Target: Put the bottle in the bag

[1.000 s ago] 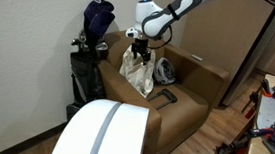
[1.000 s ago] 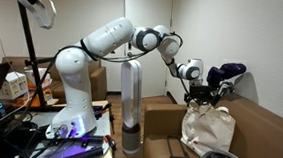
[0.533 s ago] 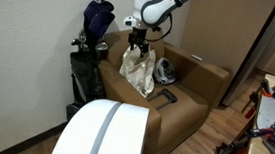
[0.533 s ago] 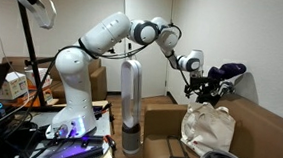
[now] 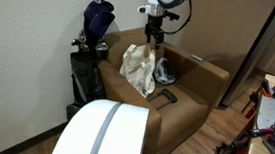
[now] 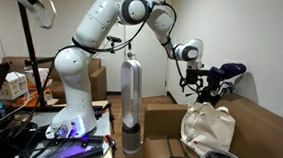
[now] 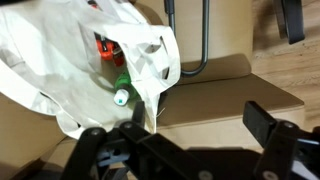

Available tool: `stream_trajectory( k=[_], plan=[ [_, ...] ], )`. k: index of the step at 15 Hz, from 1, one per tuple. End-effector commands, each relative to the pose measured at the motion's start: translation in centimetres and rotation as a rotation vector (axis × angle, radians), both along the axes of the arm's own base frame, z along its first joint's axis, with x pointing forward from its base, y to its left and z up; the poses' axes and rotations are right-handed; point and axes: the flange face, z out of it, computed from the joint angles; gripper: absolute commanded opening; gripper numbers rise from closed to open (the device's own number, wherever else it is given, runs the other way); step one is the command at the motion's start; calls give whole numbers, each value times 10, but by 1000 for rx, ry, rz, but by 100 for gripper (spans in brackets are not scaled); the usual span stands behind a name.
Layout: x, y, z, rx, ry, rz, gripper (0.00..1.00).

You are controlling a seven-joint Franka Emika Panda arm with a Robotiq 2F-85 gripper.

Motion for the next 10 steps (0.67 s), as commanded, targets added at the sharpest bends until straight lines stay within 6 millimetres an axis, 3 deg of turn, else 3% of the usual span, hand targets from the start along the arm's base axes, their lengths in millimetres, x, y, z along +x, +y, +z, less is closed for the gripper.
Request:
stream_trajectory(
  k=[1,6,7,10],
  plan=[
    [-53,-29,5,37,7,-199,100],
    [-93,-59,-12,82,-34,-455,100],
    [-73,-52,-14,59,-11,-361,100],
    [-86,-58,-20,62,-16,-418,100]
  ],
)
